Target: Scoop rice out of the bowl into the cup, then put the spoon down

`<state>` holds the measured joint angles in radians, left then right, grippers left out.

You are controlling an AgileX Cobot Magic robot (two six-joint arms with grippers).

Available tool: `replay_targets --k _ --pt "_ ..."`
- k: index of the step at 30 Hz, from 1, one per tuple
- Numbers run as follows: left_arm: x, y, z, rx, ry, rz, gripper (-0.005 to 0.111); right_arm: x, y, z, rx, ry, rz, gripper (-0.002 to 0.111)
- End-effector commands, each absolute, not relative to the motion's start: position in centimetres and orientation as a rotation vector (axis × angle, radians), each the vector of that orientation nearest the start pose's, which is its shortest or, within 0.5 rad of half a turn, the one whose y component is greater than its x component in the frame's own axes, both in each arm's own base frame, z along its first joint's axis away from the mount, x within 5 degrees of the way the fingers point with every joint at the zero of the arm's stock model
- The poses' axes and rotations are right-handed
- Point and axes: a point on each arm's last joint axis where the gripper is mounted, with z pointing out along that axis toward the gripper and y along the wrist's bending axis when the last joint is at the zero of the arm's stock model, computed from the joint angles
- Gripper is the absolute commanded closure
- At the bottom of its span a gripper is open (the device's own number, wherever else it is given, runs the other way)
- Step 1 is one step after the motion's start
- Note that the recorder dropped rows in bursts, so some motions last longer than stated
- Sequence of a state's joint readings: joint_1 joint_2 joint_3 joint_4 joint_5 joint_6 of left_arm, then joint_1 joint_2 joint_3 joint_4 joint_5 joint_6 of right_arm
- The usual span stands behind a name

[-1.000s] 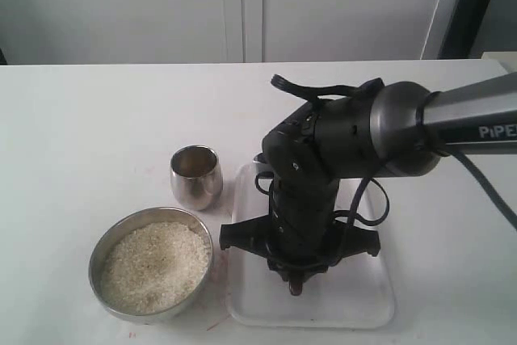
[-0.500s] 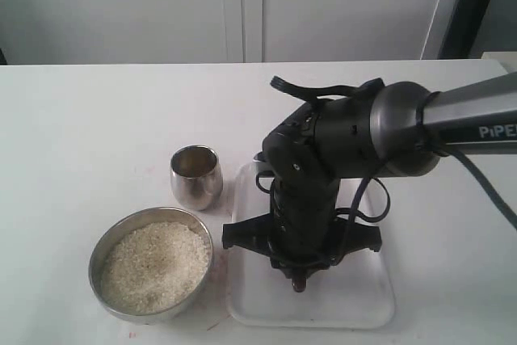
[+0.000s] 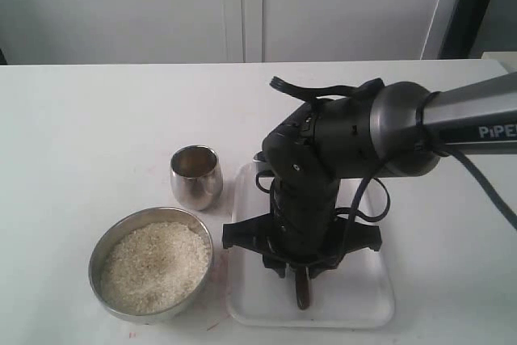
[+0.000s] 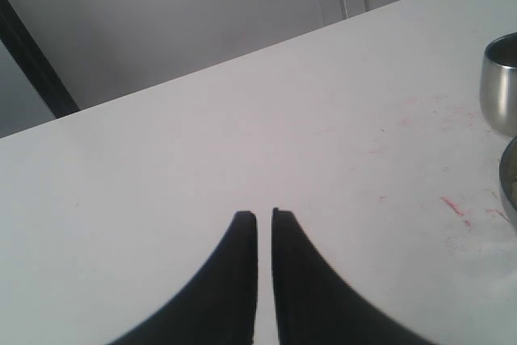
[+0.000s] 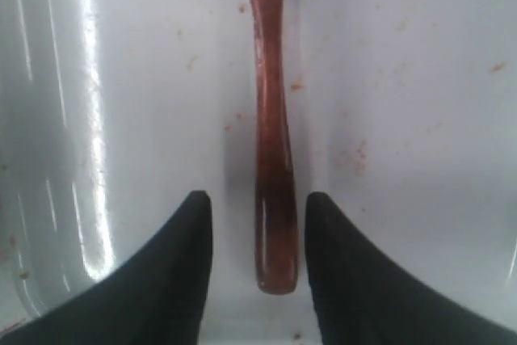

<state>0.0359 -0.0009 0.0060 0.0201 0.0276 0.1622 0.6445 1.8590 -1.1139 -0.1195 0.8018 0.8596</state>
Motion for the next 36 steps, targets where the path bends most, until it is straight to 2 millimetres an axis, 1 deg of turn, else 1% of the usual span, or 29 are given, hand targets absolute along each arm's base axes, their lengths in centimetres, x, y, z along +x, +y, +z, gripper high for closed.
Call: replay_targets --k 1,4,7,10,15,19,20,23,26,30,32,34,36 --pt "5.6 0.2 21.1 0.103 1.504 0.163 0.092 28.0 19.5 16.1 0.194 2.97 0.014 0.071" --pt "5.6 0.2 21.1 0.103 1.504 0.163 0.092 28.0 19.5 16.6 0.164 2.952 0.019 0.071" --pt "5.6 0.2 21.1 0.103 1.504 0.163 0.092 28.0 19.2 17.7 0.079 2.92 0.005 0.073" --pt "5.6 0.2 21.1 0.103 1.504 0.163 0.092 27.5 18.8 19.4 -0.03 2.896 0.018 0.073" --pt "5.6 0.2 21.1 0.103 1.504 0.163 0.092 25.8 17.5 23.1 -0.154 2.874 0.0 0.073" --pt "5.6 0.2 21.1 0.103 1.504 0.163 0.092 23.6 16.0 25.6 -0.237 2.851 0.0 0.075" --pt "5.6 0.2 21.1 0.103 1.504 0.163 0.092 22.7 15.6 26.3 -0.258 2.839 0.007 0.077" --pt "5.6 0.2 21.1 0.103 1.504 0.163 0.092 20.4 15.0 27.6 -0.309 2.814 0.026 0.083" --pt "5.6 0.2 21.1 0.103 1.504 0.163 0.092 18.0 14.5 28.8 -0.355 2.769 0.098 0.09" --pt "5.6 0.2 21.1 0.103 1.504 0.163 0.092 15.0 14.0 29.3 -0.416 2.747 0.197 0.098" --pt "5.6 0.2 21.1 0.103 1.504 0.163 0.092 13.8 13.7 29.3 -0.456 2.738 0.23 0.103" --pt "5.6 0.2 21.1 0.103 1.504 0.163 0.092 12.9 13.5 29.4 -0.482 2.716 0.28 0.108" --pt "5.6 0.2 21.1 0.103 1.504 0.163 0.092 12.4 13.3 29.6 -0.488 2.686 0.316 0.108"
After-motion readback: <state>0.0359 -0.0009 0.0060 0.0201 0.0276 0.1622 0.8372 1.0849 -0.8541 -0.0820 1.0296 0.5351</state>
